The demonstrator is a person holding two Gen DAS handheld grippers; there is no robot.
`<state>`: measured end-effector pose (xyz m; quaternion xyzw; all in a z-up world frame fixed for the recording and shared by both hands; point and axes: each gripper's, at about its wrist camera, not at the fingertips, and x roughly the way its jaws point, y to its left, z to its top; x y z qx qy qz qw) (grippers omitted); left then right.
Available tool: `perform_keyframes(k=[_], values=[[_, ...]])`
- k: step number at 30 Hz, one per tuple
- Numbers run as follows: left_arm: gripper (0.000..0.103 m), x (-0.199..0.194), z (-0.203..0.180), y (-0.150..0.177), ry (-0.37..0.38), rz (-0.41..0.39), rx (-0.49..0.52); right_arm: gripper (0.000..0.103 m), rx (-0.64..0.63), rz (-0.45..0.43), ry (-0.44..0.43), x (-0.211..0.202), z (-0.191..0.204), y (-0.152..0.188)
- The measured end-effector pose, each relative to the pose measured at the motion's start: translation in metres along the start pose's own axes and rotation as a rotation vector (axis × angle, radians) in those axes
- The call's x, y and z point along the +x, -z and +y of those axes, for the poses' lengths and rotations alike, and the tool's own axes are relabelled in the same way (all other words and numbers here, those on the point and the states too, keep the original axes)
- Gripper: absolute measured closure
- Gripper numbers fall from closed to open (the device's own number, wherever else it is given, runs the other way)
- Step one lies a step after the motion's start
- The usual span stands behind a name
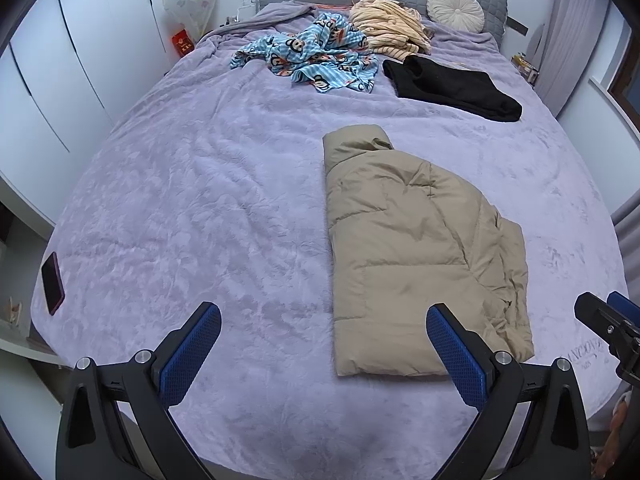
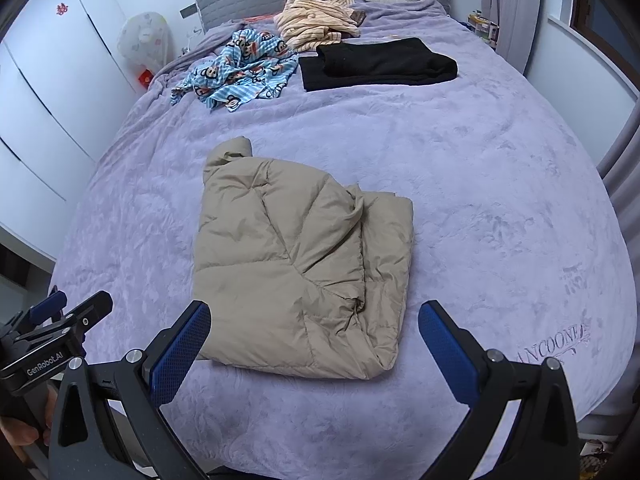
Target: Fold large clothes
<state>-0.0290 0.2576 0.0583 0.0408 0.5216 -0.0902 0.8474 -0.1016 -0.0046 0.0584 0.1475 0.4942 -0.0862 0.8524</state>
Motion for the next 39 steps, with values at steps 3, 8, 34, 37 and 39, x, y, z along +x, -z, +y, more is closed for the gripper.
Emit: perform_keyframes(k=[3,8,34,37,39], values=[[0.0,0.0,0.0004,0.0002,-0.001,0.0,0.002,0.0,-0.001,0.0,0.0,0.0002,0.0,-0.0002],[0.0,-0.0001,-0.0001,0.0004,-0.002,0.0,0.0,0.0,-0.001,0.001,0.001,0.0001,0.0009,-0.0001],[0.0,0.0014,0.0024,-0.0015,0.0,0.0,0.001,0.0,-0.004,0.002,0.001,0.001,0.001,-0.0001],[0.0,0.0018,0.0021,-0.0019,-0.002,0.0,0.004,0.0,-0.004,0.001,0.001,0.0008,0.0012,-0.0002],[0.0,0.0017,0.0018,-0.0021,-0.002,0.001,0.006,0.0,-0.004,0.002,0.001,0.0009,0.0013,-0.0002]])
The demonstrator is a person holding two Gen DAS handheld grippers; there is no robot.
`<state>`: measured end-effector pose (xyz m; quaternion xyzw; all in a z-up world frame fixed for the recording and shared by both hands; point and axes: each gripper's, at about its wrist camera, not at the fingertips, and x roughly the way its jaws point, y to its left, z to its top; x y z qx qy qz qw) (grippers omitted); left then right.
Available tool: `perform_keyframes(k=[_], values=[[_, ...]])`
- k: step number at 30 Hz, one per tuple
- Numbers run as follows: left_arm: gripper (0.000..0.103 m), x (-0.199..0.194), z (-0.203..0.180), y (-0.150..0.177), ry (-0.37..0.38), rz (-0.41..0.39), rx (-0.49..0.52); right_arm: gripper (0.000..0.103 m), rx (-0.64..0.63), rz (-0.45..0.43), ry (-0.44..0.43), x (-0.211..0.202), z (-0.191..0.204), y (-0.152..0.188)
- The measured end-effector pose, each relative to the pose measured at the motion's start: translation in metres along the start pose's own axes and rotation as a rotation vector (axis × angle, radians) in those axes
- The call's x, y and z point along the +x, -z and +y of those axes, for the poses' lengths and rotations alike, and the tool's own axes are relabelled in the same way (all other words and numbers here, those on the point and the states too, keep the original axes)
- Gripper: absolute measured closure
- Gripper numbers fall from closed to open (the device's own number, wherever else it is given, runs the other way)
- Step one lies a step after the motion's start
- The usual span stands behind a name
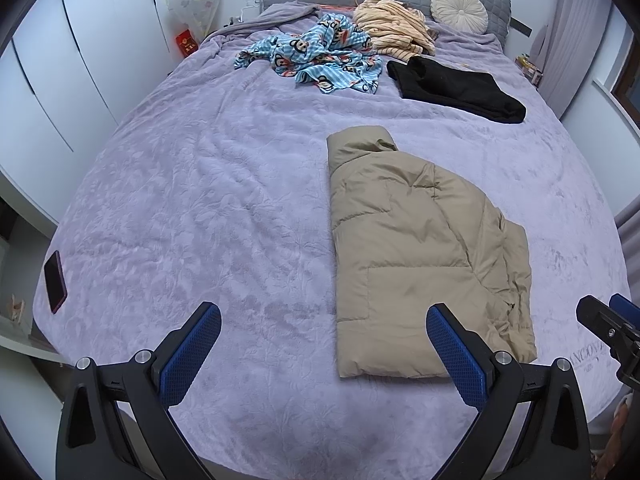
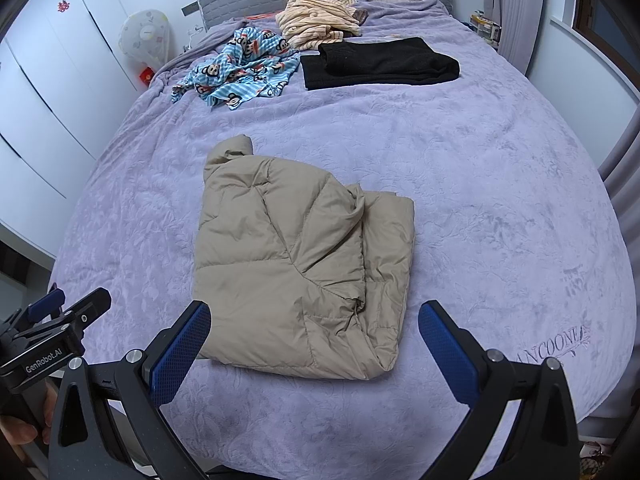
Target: Fold large clothes
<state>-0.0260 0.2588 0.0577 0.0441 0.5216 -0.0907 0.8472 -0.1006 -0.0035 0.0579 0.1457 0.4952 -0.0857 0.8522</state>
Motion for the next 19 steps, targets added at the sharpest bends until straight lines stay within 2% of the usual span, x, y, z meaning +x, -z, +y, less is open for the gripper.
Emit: perform_keyframes(k=[19], values=[[0.0,-0.0016,0.0057,0.0006,-0.001,-0.007,-0.004,0.0,0.0,0.003,0.001,0.0009,-0.0014,-0.0002]])
